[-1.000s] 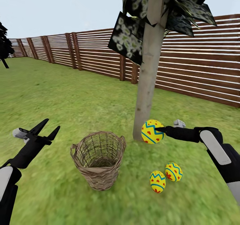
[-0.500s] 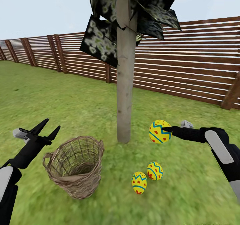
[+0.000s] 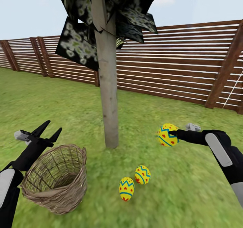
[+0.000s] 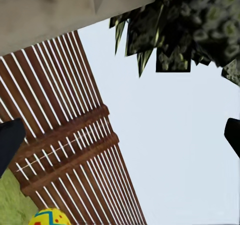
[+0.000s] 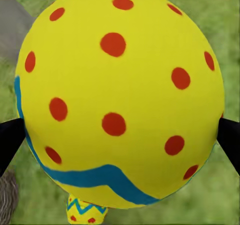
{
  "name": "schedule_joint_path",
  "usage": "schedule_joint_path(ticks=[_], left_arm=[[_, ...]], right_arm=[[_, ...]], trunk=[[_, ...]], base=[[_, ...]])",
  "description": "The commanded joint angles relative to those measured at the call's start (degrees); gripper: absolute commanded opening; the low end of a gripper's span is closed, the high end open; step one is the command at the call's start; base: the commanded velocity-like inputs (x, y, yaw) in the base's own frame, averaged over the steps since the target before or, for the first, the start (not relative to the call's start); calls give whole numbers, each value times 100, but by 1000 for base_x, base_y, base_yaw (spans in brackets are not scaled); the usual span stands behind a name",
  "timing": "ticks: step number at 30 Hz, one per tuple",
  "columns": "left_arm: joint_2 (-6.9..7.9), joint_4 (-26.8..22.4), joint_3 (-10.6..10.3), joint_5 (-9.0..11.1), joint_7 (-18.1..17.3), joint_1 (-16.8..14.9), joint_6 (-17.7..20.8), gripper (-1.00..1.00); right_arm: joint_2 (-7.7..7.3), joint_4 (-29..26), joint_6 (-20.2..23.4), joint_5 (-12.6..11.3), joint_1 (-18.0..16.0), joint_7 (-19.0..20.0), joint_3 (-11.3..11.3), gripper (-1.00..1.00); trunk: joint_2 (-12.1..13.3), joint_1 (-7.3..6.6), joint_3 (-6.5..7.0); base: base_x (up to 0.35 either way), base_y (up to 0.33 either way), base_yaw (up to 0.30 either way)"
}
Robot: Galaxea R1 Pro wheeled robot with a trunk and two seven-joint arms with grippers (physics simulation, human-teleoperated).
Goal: Take the three Easter eggs out of the wicker basket on the lawn in the garden, then place them on the lawn next to a single tree (choose any tree) so that all three eggs are next to the same tree and none are left in the basket.
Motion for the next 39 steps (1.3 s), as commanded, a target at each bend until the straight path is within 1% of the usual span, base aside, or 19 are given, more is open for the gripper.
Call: schedule_joint_path(ticks=[1, 4, 5, 8, 9, 10, 11, 13, 14, 15, 17, 20, 22, 24, 26, 28, 32, 36, 39], left_arm=[[2, 0, 5, 11, -3, -3, 32, 100], [0, 0, 5, 10, -3, -3, 32, 100], [0, 5, 5, 13, -3, -3, 32, 100], [-1, 6, 12, 13, -3, -3, 32, 100], [-1, 5, 9, 13, -3, -3, 32, 100], [-2, 4, 7, 14, -3, -3, 32, 100], [-1, 1, 6, 13, -3, -3, 32, 100], [-1, 0, 6, 11, -3, -3, 32, 100], [-1, 0, 5, 10, -3, -3, 32, 100], [-1, -4, 5, 10, -3, -3, 32, 100], [-1, -8, 5, 10, -3, -3, 32, 100], [-1, -3, 5, 10, -3, -3, 32, 100], [-1, -1, 5, 10, -3, -3, 32, 100], [-1, -1, 5, 10, -3, -3, 32, 100], [-4, 0, 5, 10, -3, -3, 32, 100], [-6, 0, 5, 13, -3, -3, 32, 100], [-8, -9, 5, 18, -3, -3, 32, 100], [-4, -9, 2, 18, -3, -3, 35, 100], [-1, -9, -25, 18, -3, -3, 39, 100]], right_arm=[[-4, -3, -54, -9, -4, -150, 15, -100], [10, 3, -179, 232, -3, -359, 36, -100], [38, 38, -192, 322, 1, -381, 46, -100], [141, 101, -200, 449, 3, -396, 61, -100], [180, 153, -206, 535, 4, -397, 75, -100], [305, 293, -264, 694, 4, -397, 88, -100], [561, 559, -427, 1037, 4, -403, 102, -100], [1074, 978, -720, 1979, -3, -399, 119, -100], [1245, 1071, -843, 2321, -4, -398, 114, -100], [1396, 1143, -965, 2660, -4, -398, 110, -100], [1492, 1183, -1042, 2883, -4, -397, 112, -100], [1528, 1192, -1061, 2943, -4, -445, 115, -100], [1587, 1193, -1062, 2946, -4, -585, 115, -100], [1664, 1195, -1065, 2941, -4, -822, 123, -100], [1711, 1212, -1070, 2939, -4, -887, 126, -100], [1725, 1344, -1084, 2946, -4, -903, 132, -100], [1728, 1497, -1293, 2948, -4, -907, 166, -100], [1729, 1586, -1325, 2945, -4, -907, 169, -100], [1729, 1604, -1326, 2946, -4, -907, 168, -100]], trunk=[[-2, -1, -2], [-2, -1, 2], [-2, -1, 2], [-2, -1, 2], [-2, -1, 2], [-2, -1, 2], [-2, -1, 2], [-2, -1, 2], [-2, -1, 2], [-2, -1, 2], [-2, -1, 2], [-2, -1, 7], [-2, -1, 11], [-2, -1, 15], [-2, -1, 16], [-2, -1, 16], [-2, -1, 17], [-2, -1, 17], [-2, -1, 17]], base=[[45, -196, -53], [69, -260, -15], [49, -164, -2], [11, -36, 41], [2, -7, 133], [1, -3, 165], [0, -1, 101], [22, -66, 29], [83, -195, 9], [112, -256, 4], [125, -283, 54], [131, -297, 242], [130, -283, 276], [45, -90, 280], [8, -16, 282], [2, -3, 284], [0, 0, 284], [0, -16, 284], [0, -253, 180]])
